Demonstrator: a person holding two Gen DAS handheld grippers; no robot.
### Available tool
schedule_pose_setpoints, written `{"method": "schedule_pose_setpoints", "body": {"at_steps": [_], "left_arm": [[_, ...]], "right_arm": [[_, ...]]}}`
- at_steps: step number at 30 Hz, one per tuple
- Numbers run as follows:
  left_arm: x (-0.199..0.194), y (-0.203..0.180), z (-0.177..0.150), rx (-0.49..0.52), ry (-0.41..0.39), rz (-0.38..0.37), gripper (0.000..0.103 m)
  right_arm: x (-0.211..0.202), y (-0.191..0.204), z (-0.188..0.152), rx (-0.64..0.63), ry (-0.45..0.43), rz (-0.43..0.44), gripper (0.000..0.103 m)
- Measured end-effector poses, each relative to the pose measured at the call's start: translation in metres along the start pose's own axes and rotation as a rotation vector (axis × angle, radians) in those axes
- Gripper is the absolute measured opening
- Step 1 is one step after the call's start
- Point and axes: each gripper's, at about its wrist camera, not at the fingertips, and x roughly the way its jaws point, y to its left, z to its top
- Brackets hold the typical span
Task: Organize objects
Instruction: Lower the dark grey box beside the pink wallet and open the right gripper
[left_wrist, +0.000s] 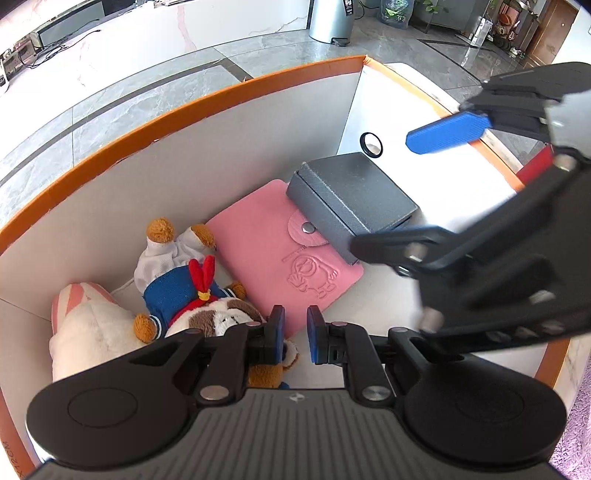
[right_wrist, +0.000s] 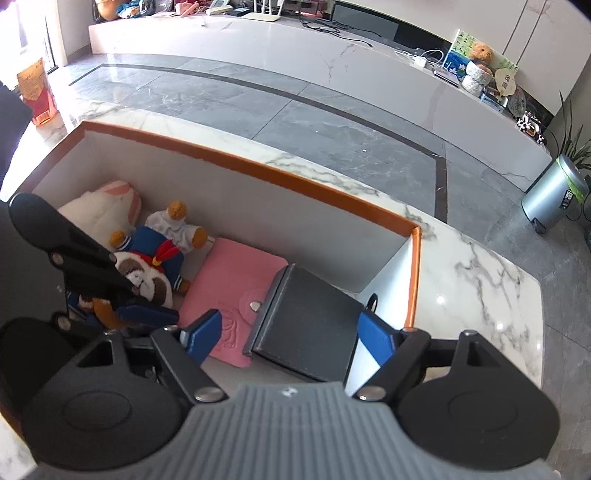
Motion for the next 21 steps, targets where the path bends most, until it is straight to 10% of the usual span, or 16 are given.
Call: {"method": "schedule_pose_setpoints", "body": {"at_steps": [12,21], "left_arm": [[0.013,-0.002,0.012,0.002,0.005,0.023,0.014],[0.018,0.001,0.015,-0.015,0.010,0.052,0.005]], "right_arm": [[-0.011,0.016,-0.029,-0.316,0.086,-0.043,0.029],[0.003,0.018,-0.027,-0.344,0.024,-0.158,0.015]]}}
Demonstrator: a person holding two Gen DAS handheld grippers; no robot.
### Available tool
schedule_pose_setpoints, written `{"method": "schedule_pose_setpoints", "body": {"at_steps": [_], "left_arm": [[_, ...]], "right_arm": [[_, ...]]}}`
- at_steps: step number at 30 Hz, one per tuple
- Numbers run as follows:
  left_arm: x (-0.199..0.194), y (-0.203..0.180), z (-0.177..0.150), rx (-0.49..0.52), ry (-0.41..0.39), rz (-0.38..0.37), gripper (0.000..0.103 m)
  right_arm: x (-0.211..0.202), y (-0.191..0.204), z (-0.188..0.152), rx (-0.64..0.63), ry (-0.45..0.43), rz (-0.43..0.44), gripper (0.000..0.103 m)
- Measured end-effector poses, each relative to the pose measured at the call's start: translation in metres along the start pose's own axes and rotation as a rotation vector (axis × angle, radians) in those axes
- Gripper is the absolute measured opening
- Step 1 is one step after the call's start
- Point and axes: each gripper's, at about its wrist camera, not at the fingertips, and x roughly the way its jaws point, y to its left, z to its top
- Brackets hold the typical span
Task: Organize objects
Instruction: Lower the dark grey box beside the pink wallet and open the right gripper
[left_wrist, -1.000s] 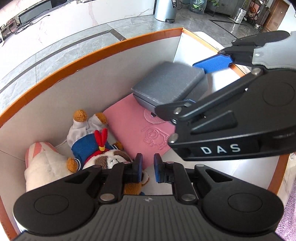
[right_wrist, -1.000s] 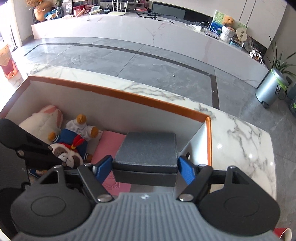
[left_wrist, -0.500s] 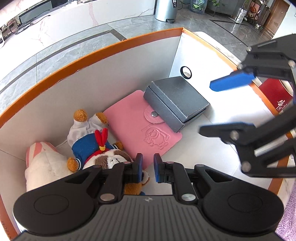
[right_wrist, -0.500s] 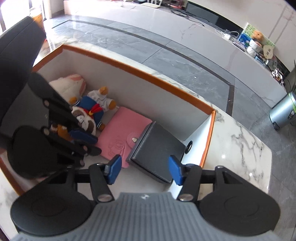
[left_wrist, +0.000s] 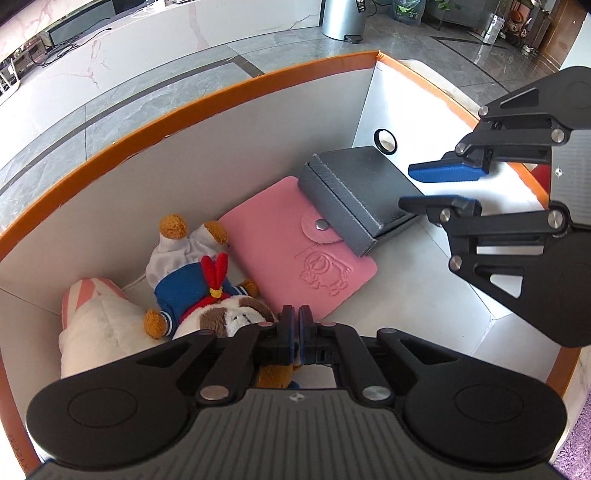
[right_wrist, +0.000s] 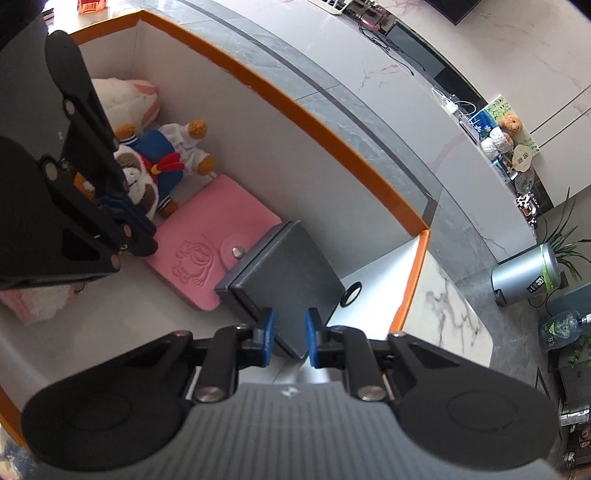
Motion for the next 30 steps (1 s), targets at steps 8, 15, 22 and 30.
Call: {"method": "schedule_pose_setpoints", "body": {"at_steps": [8,15,22,30], "left_arm": [[0.001,0.000,0.000,0.003,0.000,0.001,0.005],[-0.001,0.002,0.000,0.003,-0.001,-0.002,0.005],[-0.001,0.002,0.000,0.004,-0.002,0.000,0.005],[-0.002,0.003,0.000,0.010,-0.002,0.006,0.005]], "right_arm": [[-0.004,-0.002,0.001,0.046,-0.014,0.028,0.016],[-0.007,0.013,-0.001,0.040,0.108,0.149,0.010],[0.005,0.007,0.000,0.090,0.083,0.101,0.000],[0.005,0.003,-0.001,0.107,0.026,0.078,0.000]]}}
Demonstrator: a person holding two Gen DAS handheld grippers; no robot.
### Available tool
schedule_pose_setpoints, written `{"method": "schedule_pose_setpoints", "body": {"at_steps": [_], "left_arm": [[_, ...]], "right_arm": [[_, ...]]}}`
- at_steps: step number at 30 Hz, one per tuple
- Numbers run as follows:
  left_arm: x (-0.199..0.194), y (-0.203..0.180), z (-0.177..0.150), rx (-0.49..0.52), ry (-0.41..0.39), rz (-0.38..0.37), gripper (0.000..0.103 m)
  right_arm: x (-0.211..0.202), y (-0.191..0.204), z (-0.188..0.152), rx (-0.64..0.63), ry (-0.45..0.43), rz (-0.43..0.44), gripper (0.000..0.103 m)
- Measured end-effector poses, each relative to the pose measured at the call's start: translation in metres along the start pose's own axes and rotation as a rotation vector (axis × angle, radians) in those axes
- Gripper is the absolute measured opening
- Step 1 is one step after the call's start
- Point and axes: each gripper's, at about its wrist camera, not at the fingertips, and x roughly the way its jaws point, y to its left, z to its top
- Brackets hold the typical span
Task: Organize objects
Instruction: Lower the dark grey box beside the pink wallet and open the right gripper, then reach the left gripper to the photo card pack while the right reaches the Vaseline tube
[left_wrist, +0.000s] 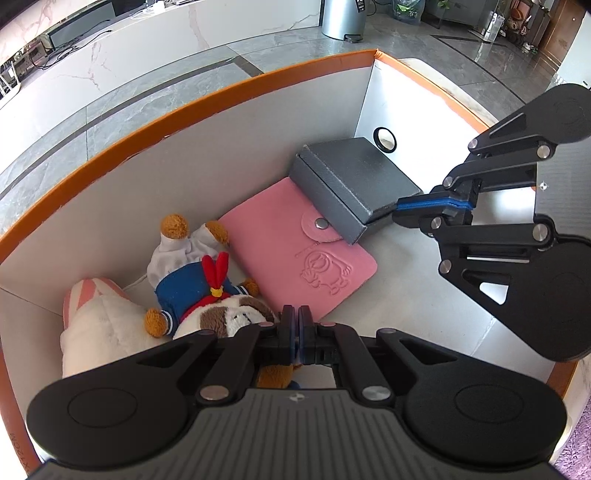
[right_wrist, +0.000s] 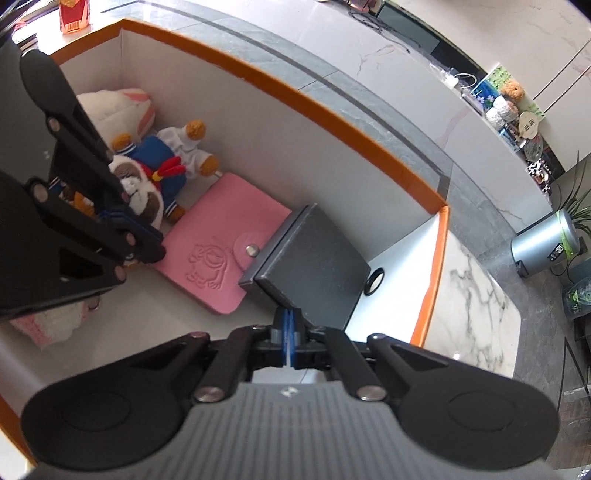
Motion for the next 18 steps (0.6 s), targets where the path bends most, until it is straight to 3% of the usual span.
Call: {"method": "schedule_pose_setpoints", "body": {"at_steps": [5,7,10,14,18], "left_arm": [[-0.013,0.001,-0.004,-0.003,-0.060,0.000,0.009],[-0.027,0.000,-0.007,-0.018,-0.100,-0.003,0.019],[-0.059,-0.007,-0.016,-0.030,-0.187,0.031,0.023],[-0.105,-0.019,-0.039,-0.064,-0.304,-0.017,0.031],[-0.133,-0.040,-0.074,-0.117,-0.351,-0.051,0.034]], "right_arm": [[-0.009,-0.001,-0.001,0.035,-0.009,0.036,0.002],[-0.024,0.000,-0.006,0.038,-0.035,0.051,0.002],[-0.063,0.001,-0.021,0.079,-0.116,0.072,0.002],[-0.095,0.004,-0.039,0.130,-0.188,0.094,0.003],[-0.132,0.016,-0.071,0.184,-0.280,0.095,0.003]]}}
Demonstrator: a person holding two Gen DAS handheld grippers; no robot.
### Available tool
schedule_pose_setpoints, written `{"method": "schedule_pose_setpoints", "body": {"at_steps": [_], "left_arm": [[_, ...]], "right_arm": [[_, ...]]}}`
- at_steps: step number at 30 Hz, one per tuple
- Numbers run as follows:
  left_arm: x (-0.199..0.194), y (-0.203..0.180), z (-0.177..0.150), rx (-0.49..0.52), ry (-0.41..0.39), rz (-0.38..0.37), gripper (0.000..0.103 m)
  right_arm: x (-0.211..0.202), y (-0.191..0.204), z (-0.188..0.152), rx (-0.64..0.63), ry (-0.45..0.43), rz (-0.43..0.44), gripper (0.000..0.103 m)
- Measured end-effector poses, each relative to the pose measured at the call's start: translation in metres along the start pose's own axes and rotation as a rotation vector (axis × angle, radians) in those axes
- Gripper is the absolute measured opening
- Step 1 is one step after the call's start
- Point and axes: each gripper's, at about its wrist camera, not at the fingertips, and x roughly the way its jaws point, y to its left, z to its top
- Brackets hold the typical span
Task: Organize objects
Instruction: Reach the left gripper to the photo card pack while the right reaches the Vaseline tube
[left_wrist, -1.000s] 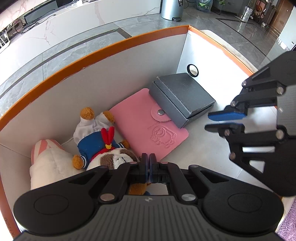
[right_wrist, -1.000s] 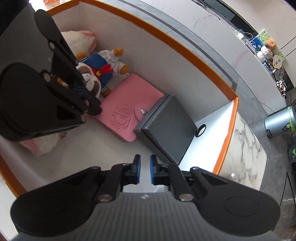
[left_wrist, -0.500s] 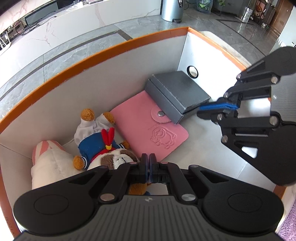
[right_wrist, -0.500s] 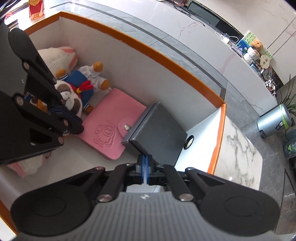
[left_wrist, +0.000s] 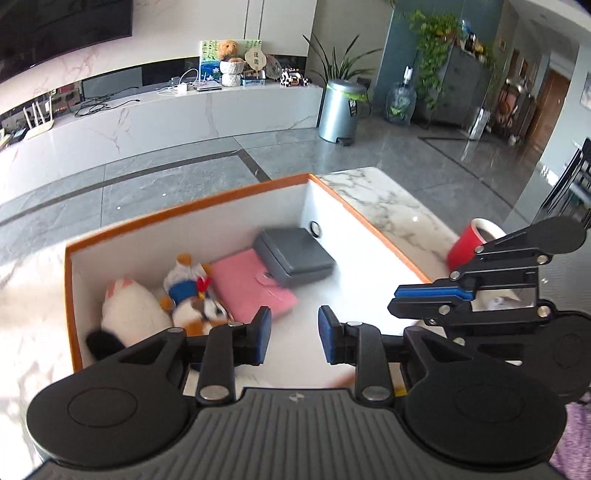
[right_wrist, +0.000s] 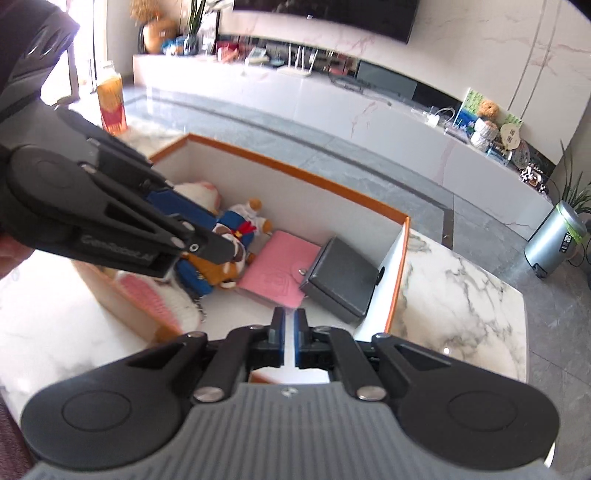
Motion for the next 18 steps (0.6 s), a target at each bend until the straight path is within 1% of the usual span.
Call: {"method": "schedule_pose_setpoints", "body": {"at_steps": [1,2,3,4,6,8,9,10,12,13,14,16,18], "left_arm": [[-0.006,-0.005,-0.009,-0.023,-0.003,-0.005,0.036],[-0.012,-0.010,-0.018,-0.051,-0.001,-0.014,0.038],[-0.016,-0.014,-0.027,-0.078,0.000,-0.024,0.043],[-0.021,-0.019,-0.036,-0.103,0.001,-0.036,0.046],[-0.024,-0.030,-0.052,-0.136,0.009,-0.034,0.050],[-0.020,-0.042,-0.067,-0.169,0.018,-0.006,0.055],[-0.019,-0.047,-0.075,-0.195,0.019,0.001,0.062],[-0.015,-0.052,-0.082,-0.226,0.024,0.014,0.070],[-0.003,-0.061,-0.095,-0.281,0.052,0.041,0.073],[0.004,-0.064,-0.100,-0.305,0.071,0.054,0.074],[0.010,-0.067,-0.105,-0.332,0.087,0.070,0.074],[0.021,-0.071,-0.112,-0.372,0.109,0.105,0.077],[0.030,-0.075,-0.114,-0.405,0.125,0.166,0.078]], "right_arm": [[-0.008,0.003,-0.008,0.011,-0.016,-0.004,0.005],[-0.023,0.009,-0.024,0.040,-0.034,-0.017,0.007],[-0.029,0.011,-0.036,0.061,-0.038,-0.024,0.008],[-0.029,0.011,-0.036,0.061,-0.038,-0.024,0.010],[-0.038,0.015,-0.058,0.118,-0.031,-0.038,0.014],[-0.044,0.018,-0.082,0.172,-0.009,-0.042,0.025],[-0.046,0.022,-0.105,0.208,0.018,-0.051,0.028],[-0.046,0.022,-0.105,0.208,0.018,-0.051,0.030],[-0.046,0.027,-0.127,0.225,0.036,-0.077,0.034],[-0.047,0.030,-0.145,0.246,0.043,-0.091,0.036],[-0.047,0.030,-0.145,0.246,0.043,-0.091,0.038],[-0.047,0.029,-0.159,0.286,0.037,-0.081,0.043],[-0.048,0.027,-0.169,0.324,0.026,-0.074,0.045]]}}
